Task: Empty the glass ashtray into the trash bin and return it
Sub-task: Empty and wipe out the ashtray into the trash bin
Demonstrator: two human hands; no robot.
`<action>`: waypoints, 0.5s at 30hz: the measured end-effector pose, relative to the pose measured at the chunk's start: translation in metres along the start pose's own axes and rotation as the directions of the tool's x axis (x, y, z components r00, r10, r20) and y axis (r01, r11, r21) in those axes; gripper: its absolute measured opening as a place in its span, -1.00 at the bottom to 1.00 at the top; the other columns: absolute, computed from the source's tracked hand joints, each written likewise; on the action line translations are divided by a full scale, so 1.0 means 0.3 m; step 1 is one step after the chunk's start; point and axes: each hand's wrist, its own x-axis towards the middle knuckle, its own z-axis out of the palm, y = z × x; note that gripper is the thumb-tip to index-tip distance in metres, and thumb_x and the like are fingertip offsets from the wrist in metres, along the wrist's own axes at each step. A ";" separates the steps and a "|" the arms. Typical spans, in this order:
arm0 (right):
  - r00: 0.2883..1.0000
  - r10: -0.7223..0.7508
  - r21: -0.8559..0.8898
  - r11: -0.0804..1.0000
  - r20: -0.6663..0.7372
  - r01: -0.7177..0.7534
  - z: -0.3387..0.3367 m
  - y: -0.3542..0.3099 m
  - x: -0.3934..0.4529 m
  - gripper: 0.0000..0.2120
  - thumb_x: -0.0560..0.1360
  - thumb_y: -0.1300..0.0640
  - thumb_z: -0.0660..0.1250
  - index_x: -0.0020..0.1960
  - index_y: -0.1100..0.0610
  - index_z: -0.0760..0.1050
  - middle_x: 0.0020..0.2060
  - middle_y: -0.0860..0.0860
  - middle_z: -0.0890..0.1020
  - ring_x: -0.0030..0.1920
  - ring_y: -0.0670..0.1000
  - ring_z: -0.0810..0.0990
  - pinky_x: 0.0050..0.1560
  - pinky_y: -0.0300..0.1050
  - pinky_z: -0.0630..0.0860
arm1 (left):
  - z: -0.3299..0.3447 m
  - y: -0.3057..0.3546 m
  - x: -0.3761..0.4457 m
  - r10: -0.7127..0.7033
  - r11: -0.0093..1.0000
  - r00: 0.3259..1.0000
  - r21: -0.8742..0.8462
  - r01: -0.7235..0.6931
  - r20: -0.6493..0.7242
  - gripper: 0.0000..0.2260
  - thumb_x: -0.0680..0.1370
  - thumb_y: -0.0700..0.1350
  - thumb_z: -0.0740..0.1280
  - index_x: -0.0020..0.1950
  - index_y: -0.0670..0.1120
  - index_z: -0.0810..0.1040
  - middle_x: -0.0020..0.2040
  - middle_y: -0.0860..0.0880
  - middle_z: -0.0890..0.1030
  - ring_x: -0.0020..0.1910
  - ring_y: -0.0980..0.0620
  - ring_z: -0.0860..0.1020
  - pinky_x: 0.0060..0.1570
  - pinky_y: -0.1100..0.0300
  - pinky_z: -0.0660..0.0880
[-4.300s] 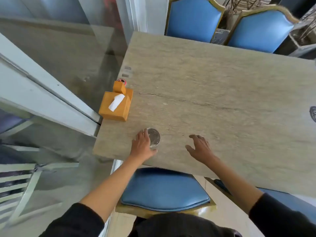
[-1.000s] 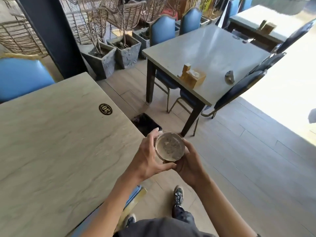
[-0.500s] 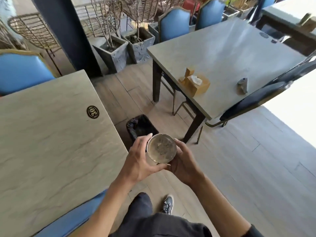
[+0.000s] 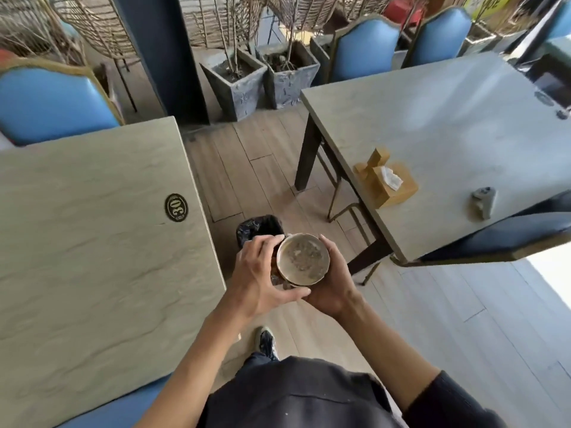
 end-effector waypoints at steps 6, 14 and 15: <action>0.994 0.018 -0.047 0.999 -0.110 -0.023 -0.053 -0.189 0.113 -0.42 0.57 -0.28 0.19 0.40 0.08 0.51 0.29 0.24 0.51 0.20 0.23 0.51 -0.03 0.11 0.54 | 0.033 -0.066 0.091 -0.100 0.994 0.995 -0.034 0.099 -0.014 -0.10 0.30 0.42 0.43 0.49 -0.03 0.34 0.39 0.04 0.39 0.37 0.05 0.37 0.37 -0.07 0.40; 0.958 0.107 -0.203 0.965 -0.265 -0.164 -0.164 -0.417 0.290 -0.42 0.54 -0.32 0.19 0.30 0.11 0.54 0.15 0.23 0.60 0.08 0.21 0.57 -0.23 -0.06 0.42 | 0.156 -0.127 0.203 -0.324 0.944 0.946 -0.056 0.324 0.006 -0.28 0.42 0.26 0.43 0.47 -0.02 0.34 0.41 0.03 0.37 0.39 0.06 0.34 0.40 0.13 0.35; 0.957 0.131 -0.210 0.960 -0.259 -0.188 -0.191 -0.460 0.318 -0.45 0.56 -0.29 0.19 0.27 0.11 0.56 0.13 0.22 0.62 0.07 0.20 0.60 -0.24 -0.06 0.42 | 0.186 -0.123 0.230 -0.373 0.926 0.928 -0.065 0.373 0.015 -0.31 0.44 0.23 0.44 0.47 -0.02 0.33 0.42 0.03 0.36 0.39 0.06 0.33 0.39 0.14 0.35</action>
